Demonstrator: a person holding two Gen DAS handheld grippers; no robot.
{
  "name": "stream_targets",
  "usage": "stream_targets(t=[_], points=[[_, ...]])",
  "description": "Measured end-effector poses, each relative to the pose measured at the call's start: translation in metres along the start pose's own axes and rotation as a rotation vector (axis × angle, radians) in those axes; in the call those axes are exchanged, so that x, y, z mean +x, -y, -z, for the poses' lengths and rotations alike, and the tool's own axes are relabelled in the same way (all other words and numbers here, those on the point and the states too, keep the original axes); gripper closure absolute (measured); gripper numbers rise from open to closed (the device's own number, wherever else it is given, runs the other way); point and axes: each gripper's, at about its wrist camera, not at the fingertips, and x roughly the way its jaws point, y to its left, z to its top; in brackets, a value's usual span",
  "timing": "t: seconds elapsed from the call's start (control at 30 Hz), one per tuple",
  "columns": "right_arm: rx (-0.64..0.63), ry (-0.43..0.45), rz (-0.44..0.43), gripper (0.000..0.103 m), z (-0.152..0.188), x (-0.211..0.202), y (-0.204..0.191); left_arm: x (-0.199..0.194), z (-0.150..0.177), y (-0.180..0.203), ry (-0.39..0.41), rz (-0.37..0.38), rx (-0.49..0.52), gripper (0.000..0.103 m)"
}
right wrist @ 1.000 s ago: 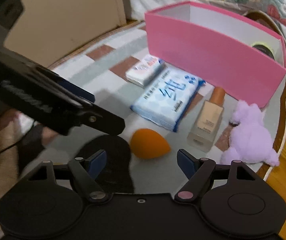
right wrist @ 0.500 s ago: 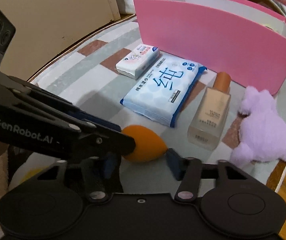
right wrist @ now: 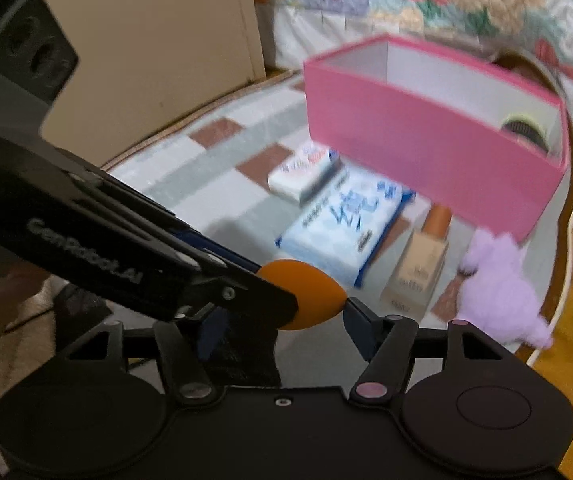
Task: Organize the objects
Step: 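Close the left tool on the orange makeup sponge and lift it, then carry the orange sponge into the pink box and open the left tool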
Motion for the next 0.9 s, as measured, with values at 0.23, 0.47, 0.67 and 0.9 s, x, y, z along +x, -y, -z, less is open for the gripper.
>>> stream_targets(t=[0.23,0.47,0.67,0.9], points=[[-0.045,0.111,0.025,0.029,-0.032,-0.035,-0.008,-0.031,-0.026,0.018,0.058,0.000,0.026,0.069],[-0.161,0.212,0.038,0.050,-0.062,-0.058,-0.012,-0.057,-0.062,0.022,0.121,-0.033,0.046,0.062],[-0.137,0.229,0.053,0.055,-0.097,-0.060,0.013,-0.064,-0.103,0.026,0.165,-0.046,0.053,0.062],[-0.131,0.170,0.117,0.062,-0.136,-0.040,0.050,-0.034,-0.158,0.030,0.142,-0.103,0.061,0.062]])
